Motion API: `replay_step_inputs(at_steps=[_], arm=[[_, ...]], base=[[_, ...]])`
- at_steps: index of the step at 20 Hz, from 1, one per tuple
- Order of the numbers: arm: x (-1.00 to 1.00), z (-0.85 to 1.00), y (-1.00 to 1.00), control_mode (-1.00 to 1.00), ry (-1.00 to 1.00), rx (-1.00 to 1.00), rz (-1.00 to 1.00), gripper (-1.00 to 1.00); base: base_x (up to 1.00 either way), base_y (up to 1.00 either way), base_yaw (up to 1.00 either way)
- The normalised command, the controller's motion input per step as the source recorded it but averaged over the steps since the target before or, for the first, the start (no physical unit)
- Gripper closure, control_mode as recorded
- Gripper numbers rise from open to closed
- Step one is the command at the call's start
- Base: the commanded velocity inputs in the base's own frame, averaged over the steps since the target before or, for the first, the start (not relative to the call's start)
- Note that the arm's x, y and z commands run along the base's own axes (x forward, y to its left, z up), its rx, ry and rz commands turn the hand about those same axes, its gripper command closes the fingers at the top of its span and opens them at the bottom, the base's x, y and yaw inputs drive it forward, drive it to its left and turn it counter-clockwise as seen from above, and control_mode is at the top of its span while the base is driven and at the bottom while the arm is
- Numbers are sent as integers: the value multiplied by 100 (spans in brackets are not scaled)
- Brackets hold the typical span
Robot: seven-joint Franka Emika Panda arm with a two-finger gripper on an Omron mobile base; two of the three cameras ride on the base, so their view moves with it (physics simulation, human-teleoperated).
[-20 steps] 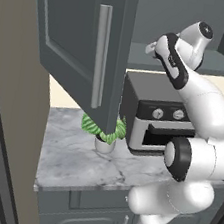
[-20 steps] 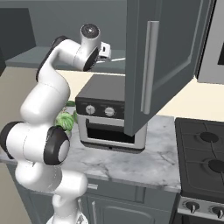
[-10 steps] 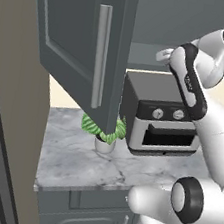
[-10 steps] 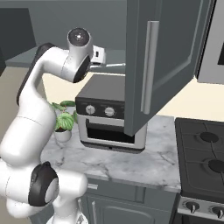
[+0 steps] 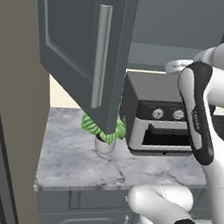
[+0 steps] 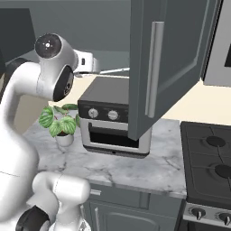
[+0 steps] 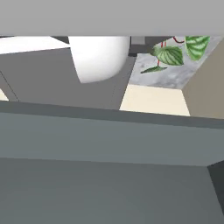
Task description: Open the cabinet and move the ladle to the pot. Then close the cabinet.
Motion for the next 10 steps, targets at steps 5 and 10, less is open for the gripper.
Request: replay_step_inputs(at_steps=[5, 10], arm=[[-100, 17, 0, -100, 3, -10, -11, 100], [-100, 4, -1, -100, 9, -1, -11, 100]], base=[[0, 0, 0], [0, 0, 0]])
